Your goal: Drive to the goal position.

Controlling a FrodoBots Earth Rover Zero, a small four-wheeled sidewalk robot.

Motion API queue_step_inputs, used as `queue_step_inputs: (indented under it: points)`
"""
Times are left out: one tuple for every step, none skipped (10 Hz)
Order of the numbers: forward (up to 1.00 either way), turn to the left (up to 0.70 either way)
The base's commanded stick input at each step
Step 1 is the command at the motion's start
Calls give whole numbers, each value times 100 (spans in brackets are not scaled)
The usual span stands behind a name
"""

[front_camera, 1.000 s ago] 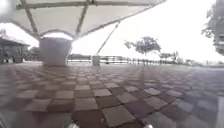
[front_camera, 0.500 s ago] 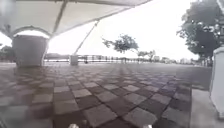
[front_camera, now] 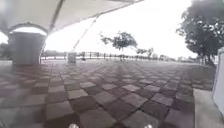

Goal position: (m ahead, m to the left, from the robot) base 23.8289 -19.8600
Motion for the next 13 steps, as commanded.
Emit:
queue_step_inputs:
  points:
    - [70,-34]
    - [70,-34]
    - [70,-34]
    - [70,-34]
    - [70,-34]
    - [70,-34]
    - [70,-34]
    - [70,-34]
    - [70,-34]
    - [70,-34]
    - [70,-34]
    - [70,-34]
    - [70,-34]
